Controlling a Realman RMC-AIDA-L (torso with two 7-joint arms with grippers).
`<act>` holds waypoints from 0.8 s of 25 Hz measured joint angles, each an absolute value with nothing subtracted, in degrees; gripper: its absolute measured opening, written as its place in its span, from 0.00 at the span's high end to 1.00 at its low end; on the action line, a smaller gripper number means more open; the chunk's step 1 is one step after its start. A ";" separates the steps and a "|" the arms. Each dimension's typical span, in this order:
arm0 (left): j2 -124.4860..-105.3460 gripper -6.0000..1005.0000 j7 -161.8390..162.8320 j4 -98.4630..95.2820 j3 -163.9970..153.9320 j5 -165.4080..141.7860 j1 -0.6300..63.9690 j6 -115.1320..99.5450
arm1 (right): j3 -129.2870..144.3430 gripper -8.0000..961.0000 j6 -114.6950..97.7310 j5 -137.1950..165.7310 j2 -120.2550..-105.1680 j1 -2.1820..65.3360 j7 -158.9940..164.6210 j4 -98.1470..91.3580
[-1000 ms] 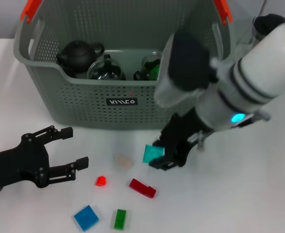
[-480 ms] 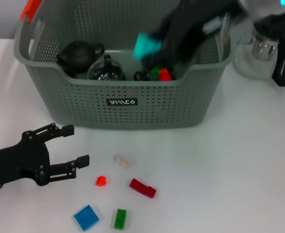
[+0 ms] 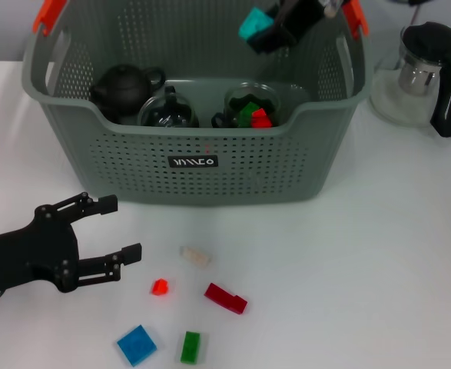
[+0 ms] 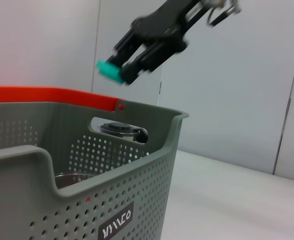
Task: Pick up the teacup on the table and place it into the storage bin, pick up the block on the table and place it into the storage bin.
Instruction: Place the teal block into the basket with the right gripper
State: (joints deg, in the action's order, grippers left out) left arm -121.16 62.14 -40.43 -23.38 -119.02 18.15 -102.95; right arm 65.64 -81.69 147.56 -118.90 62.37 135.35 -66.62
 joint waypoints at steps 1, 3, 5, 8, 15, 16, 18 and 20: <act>-121.14 0.13 62.14 -40.43 -23.38 -119.01 18.18 -102.95 | 65.77 0.51 -80.05 148.11 -118.86 62.84 135.17 -64.38; -121.10 0.13 62.14 -40.43 -23.34 -119.00 18.23 -102.97 | 65.93 0.50 -77.53 148.96 -118.86 63.53 134.63 -60.88; -121.10 0.13 62.14 -40.43 -23.30 -119.00 18.28 -103.02 | 66.00 0.49 -75.45 149.43 -118.97 64.02 133.68 -57.75; -121.10 0.13 62.14 -40.43 -23.29 -119.00 18.36 -103.02 | 66.08 0.47 -72.75 149.72 -119.22 64.22 132.59 -54.69; -121.03 0.13 62.48 -40.43 -23.28 -119.00 18.66 -103.54 | 68.59 0.42 -70.27 150.70 -119.58 64.26 131.46 -52.14; -121.03 0.13 62.52 -40.43 -23.22 -119.00 18.66 -103.61 | 68.66 0.42 -70.26 150.97 -119.61 64.25 131.52 -52.13; -120.98 0.13 62.57 -40.43 -22.92 -119.01 18.66 -103.75 | 68.73 0.41 -70.26 151.74 -119.75 64.26 131.87 -52.12; -120.94 0.13 62.60 -40.43 -22.67 -119.10 18.66 -103.80 | 68.77 0.39 -70.24 152.25 -119.81 64.27 132.16 -52.36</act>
State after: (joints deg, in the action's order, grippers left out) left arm -120.94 62.60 -40.43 -22.67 -119.10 18.66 -103.80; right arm 68.77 -70.24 152.25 -119.81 64.27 132.16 -52.36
